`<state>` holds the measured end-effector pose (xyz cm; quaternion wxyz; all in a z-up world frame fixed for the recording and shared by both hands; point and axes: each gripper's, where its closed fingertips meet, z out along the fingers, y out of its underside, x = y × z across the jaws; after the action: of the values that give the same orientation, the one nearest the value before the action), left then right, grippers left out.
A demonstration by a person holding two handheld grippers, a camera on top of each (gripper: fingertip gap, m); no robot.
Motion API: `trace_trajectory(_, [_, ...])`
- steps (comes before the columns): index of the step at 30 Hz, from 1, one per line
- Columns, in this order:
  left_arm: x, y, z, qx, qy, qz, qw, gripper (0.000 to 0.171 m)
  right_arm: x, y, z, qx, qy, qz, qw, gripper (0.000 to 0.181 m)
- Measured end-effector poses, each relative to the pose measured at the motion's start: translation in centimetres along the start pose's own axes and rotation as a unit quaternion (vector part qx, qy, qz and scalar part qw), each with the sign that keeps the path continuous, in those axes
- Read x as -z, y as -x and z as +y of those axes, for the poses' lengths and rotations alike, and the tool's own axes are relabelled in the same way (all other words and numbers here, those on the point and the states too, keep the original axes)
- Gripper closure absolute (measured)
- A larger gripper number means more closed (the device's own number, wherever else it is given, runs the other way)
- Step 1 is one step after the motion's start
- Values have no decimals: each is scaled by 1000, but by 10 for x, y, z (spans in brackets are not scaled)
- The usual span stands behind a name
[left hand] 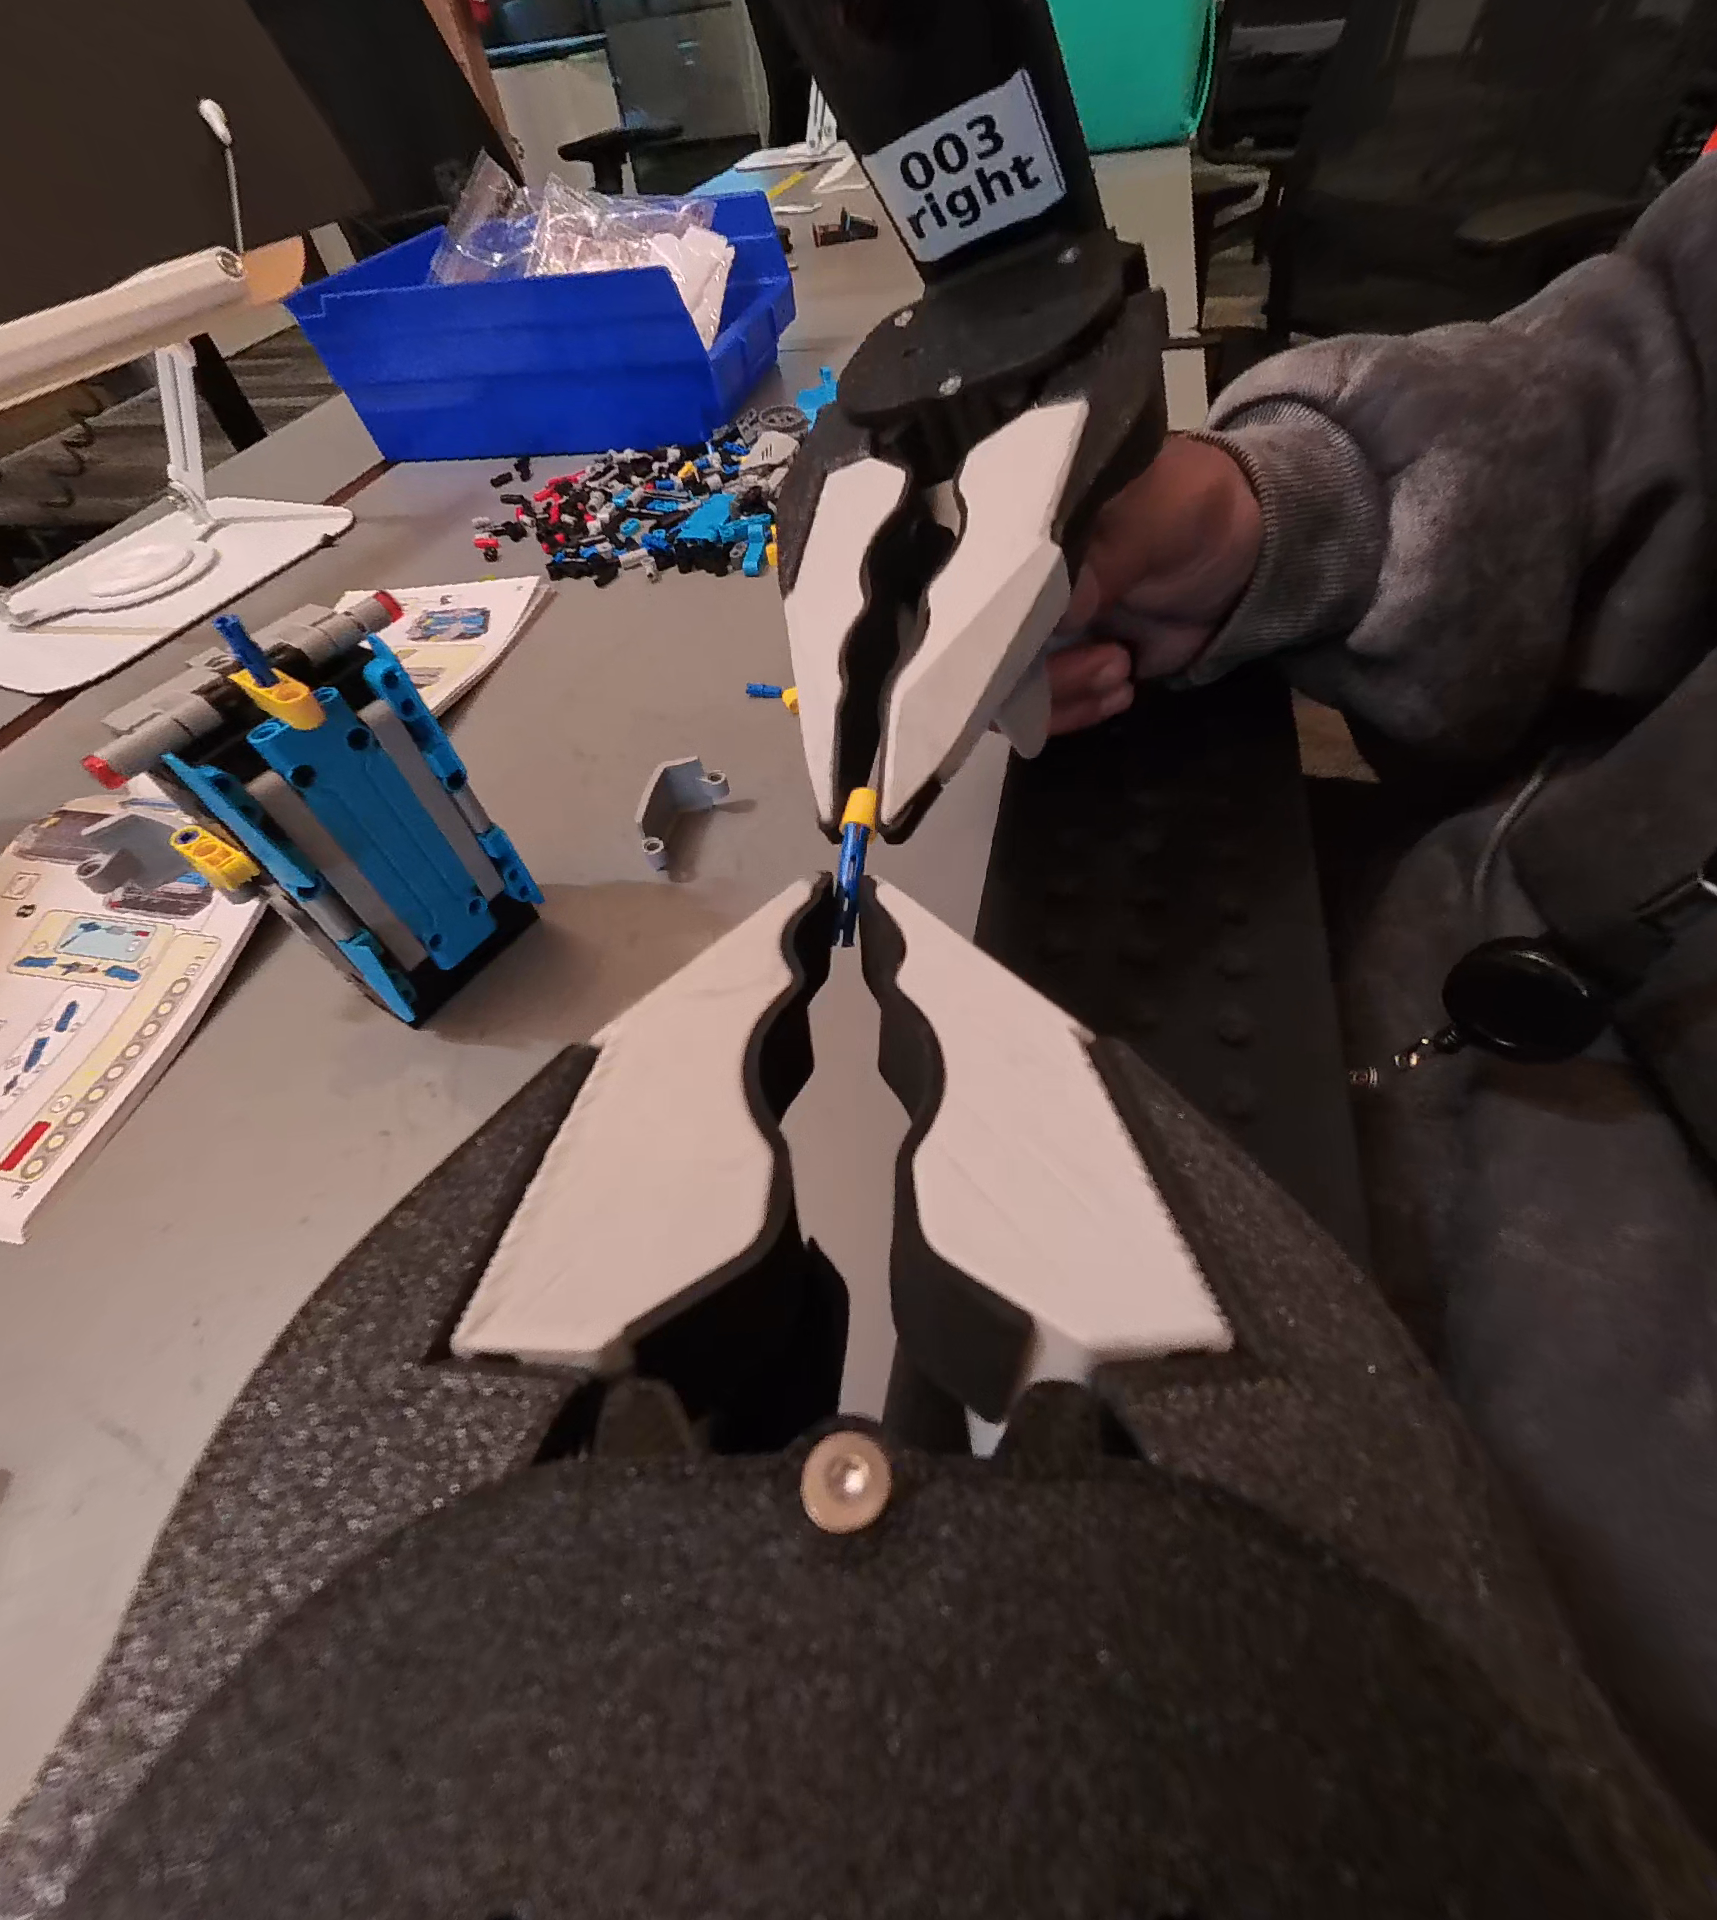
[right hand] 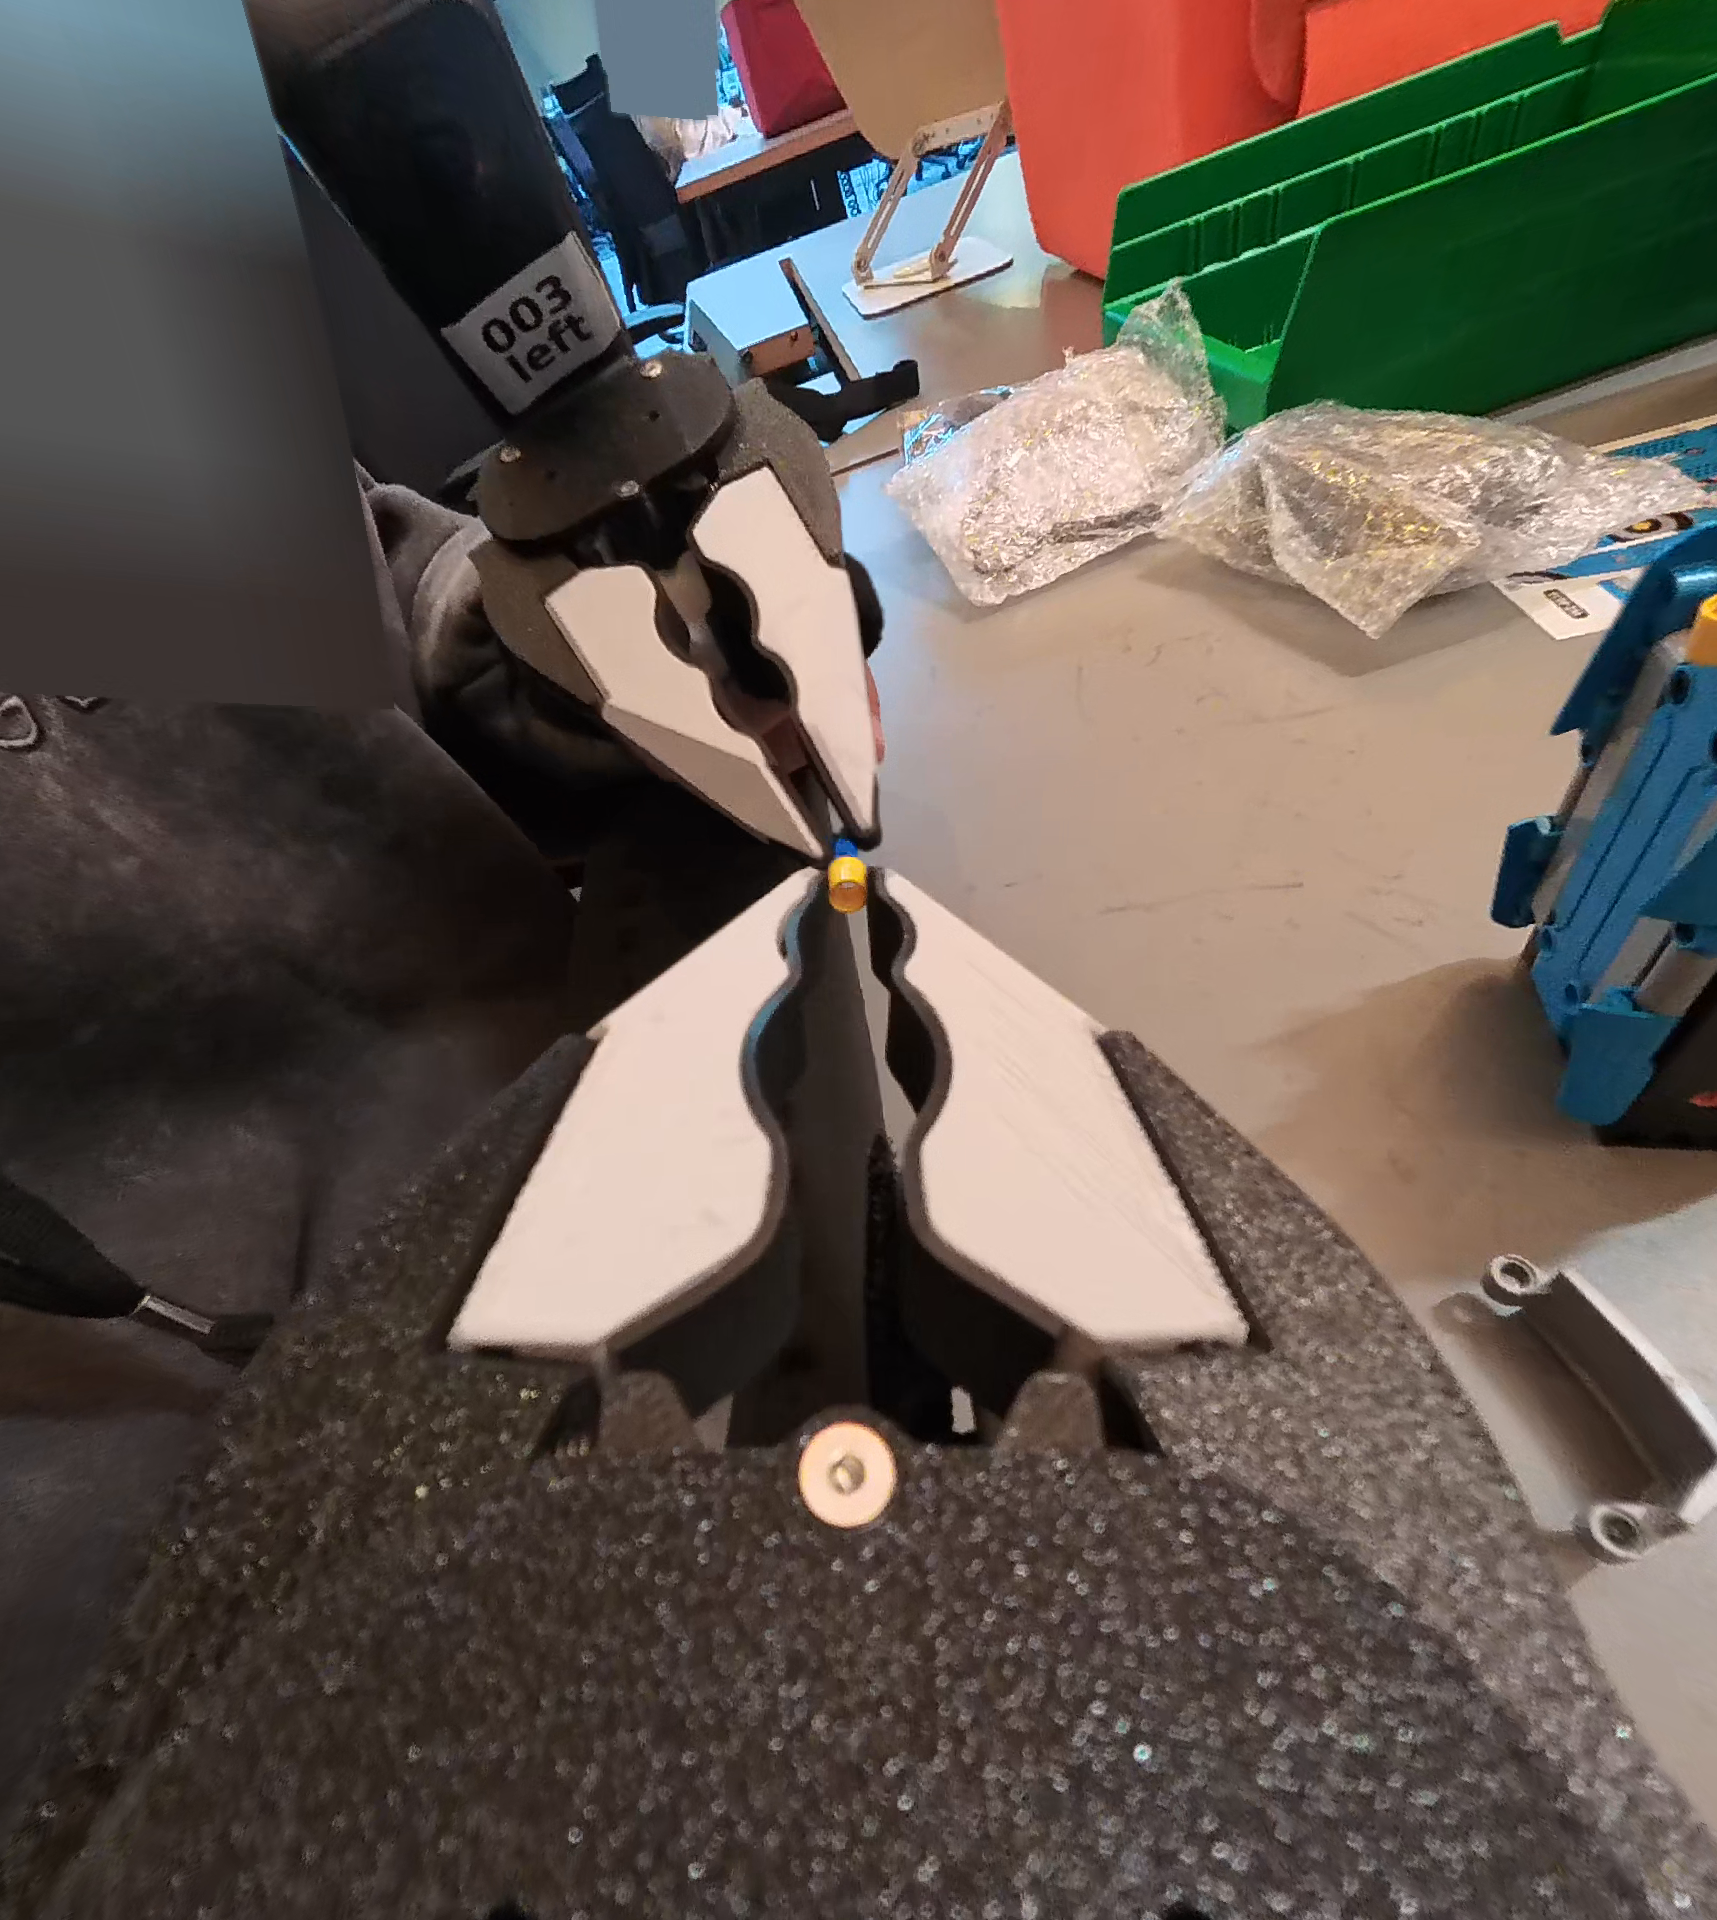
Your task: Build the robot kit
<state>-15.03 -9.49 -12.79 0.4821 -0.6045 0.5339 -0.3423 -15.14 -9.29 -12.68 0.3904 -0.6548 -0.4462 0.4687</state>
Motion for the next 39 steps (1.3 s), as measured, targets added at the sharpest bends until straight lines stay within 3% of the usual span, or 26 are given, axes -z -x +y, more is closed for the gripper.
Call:
trace_trajectory(11, [-3,-12,0,26,5,56,998,169,1,11,-1,23,2,-28,999,174])
trace_trajectory(15, [-6,-14,5,18,22,62,998,169,3,10,8,40,39,-20,998,174])
trace_trajectory(21, [-19,-11,41,-21,134,86,987,168,-4,-7,40,62,135,7,989,174])
trace_trajectory(27, [-37,23,89,-17,227,102,968,169,-23,-58,77,64,243,3,968,175])
trace_trajectory(29, [-38,24,89,10,224,112,968,169,-22,-61,79,44,250,-10,967,174])
trace_trajectory(39, [-27,25,92,-31,213,112,970,160,-22,-61,79,87,238,7,967,174])
